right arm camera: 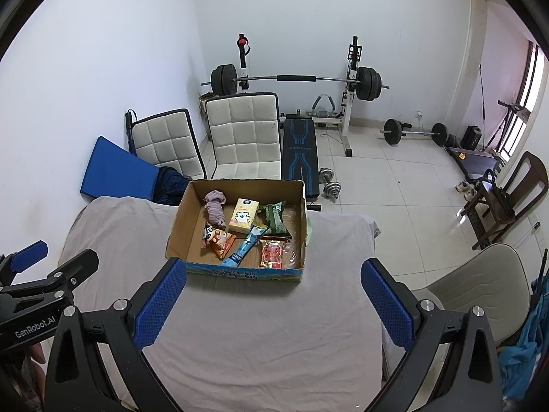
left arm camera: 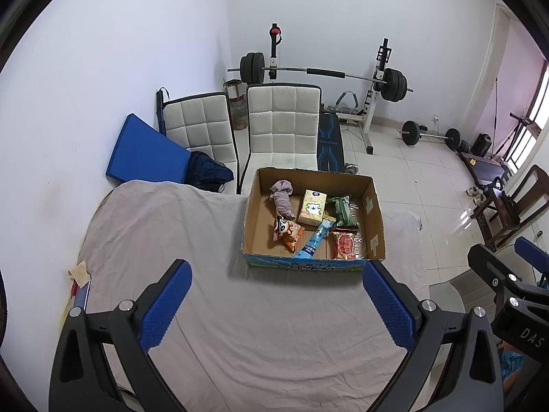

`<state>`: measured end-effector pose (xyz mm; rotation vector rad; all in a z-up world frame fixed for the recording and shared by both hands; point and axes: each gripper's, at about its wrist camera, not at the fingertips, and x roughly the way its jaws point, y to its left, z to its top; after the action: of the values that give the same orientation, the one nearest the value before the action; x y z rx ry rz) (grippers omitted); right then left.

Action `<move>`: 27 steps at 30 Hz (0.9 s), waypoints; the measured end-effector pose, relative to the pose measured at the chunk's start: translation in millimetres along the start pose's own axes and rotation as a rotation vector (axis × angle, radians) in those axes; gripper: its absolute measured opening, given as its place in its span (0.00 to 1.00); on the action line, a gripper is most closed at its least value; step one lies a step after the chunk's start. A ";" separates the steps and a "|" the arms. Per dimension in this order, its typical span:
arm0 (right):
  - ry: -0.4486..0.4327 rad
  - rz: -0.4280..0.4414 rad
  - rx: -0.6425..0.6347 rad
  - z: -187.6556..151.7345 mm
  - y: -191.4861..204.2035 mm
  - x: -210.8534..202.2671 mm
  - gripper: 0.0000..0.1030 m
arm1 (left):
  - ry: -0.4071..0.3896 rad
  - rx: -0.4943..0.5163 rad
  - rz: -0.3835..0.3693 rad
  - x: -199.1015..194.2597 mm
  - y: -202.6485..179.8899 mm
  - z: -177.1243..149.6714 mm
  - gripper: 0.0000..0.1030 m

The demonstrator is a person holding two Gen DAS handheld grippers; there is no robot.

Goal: Organize soft objects

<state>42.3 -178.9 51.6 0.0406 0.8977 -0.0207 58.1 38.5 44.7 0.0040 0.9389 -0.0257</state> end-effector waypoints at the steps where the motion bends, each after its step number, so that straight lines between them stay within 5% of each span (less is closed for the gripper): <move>1: -0.001 0.001 0.000 0.1 0.0 0.0 1.00 | 0.000 0.001 0.000 0.1 -0.7 0.6 0.99; 27: -0.013 -0.004 -0.008 1.1 -4.6 -13.9 1.00 | -0.002 0.001 0.000 -0.1 -1.5 -0.4 0.99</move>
<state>34.3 -183.6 63.0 0.0314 0.8848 -0.0208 57.7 37.0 44.6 0.0047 0.9374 -0.0266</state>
